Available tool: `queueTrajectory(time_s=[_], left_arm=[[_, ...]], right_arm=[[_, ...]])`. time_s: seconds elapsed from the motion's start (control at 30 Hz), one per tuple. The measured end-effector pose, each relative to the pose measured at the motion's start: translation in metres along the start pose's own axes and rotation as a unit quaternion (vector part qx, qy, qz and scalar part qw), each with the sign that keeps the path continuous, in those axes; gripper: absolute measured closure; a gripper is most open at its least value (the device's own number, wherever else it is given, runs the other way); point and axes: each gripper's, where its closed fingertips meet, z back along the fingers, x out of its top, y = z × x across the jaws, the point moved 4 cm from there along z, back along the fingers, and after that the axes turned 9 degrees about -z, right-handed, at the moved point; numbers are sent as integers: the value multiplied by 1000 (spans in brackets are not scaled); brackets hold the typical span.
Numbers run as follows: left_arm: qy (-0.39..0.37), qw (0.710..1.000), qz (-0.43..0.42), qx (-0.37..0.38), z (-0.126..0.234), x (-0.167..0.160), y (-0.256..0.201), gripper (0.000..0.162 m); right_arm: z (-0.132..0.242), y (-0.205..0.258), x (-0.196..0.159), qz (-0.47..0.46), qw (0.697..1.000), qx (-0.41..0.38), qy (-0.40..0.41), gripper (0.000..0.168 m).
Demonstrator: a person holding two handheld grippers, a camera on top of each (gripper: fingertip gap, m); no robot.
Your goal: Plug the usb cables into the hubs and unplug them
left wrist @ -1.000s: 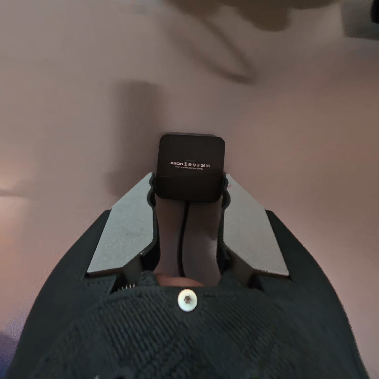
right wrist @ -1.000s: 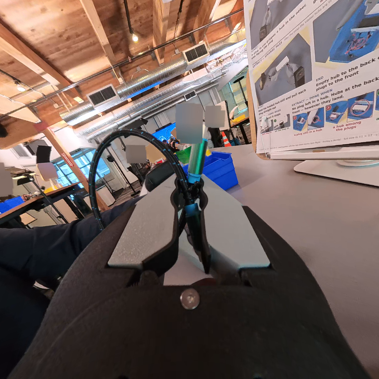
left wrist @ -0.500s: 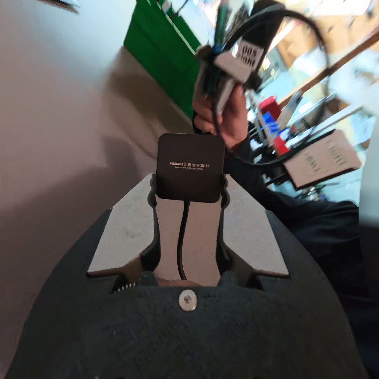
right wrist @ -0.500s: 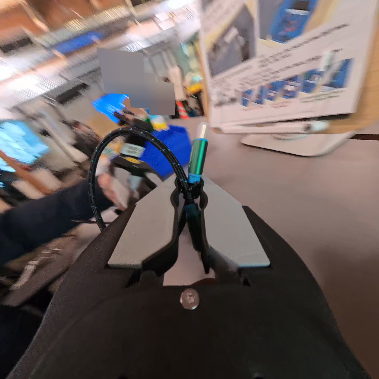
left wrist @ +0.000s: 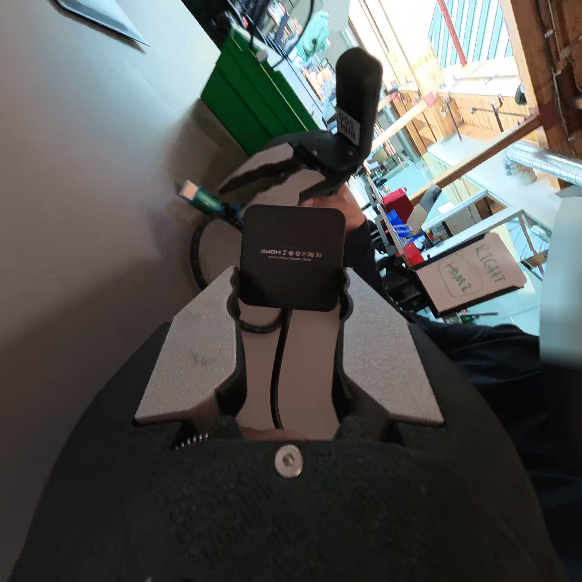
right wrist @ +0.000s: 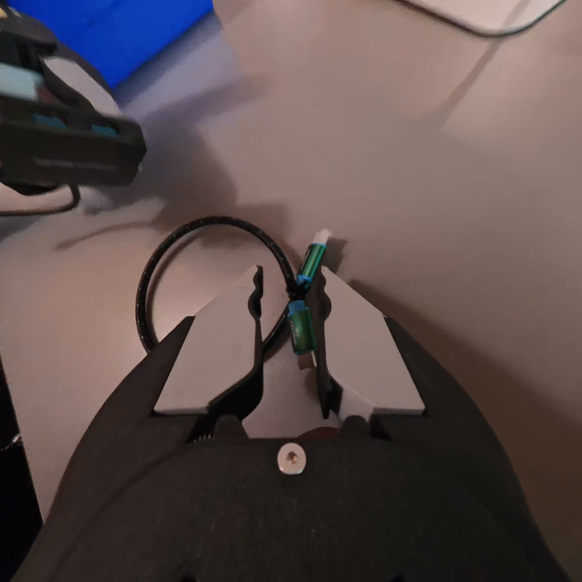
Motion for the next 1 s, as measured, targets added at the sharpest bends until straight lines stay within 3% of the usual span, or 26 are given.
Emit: queueTrajectory(time_s=[0.1, 0.23, 0.4, 0.53, 0.6, 0.67, 0.7, 0.8, 1.0], left_arm=[[40, 999, -8, -28, -9, -5, -11, 101], [66, 996, 4, -52, -17, -6, -16, 100], [112, 991, -5, -68, -31, -12, -27, 100], [136, 987, -19, -82, -42, -16, -39, 100], [146, 985, -28, -90, -44, -19, -44, 100], [154, 982, -29, -106, -45, -21, -49, 100], [155, 981, -26, -111, -45, -22, -50, 100], [156, 981, -18, -114, -43, -23, -49, 100], [172, 976, -22, -128, -39, -28, -56, 100]], right_arm=[[21, 8, 17, 9, 997, 40, -73, 129], [41, 83, 32, 144, 955, 212, -148, 124], [30, 126, 23, 285, 920, 210, -167, 131], [35, 140, 14, 315, 898, 260, -166, 164], [38, 141, 10, 320, 892, 274, -163, 158], [41, 139, 10, 314, 895, 271, -163, 131], [44, 139, 8, 314, 893, 280, -158, 128], [53, 141, 4, 320, 883, 305, -159, 128], [34, 141, -9, 362, 885, 271, -112, 146]])
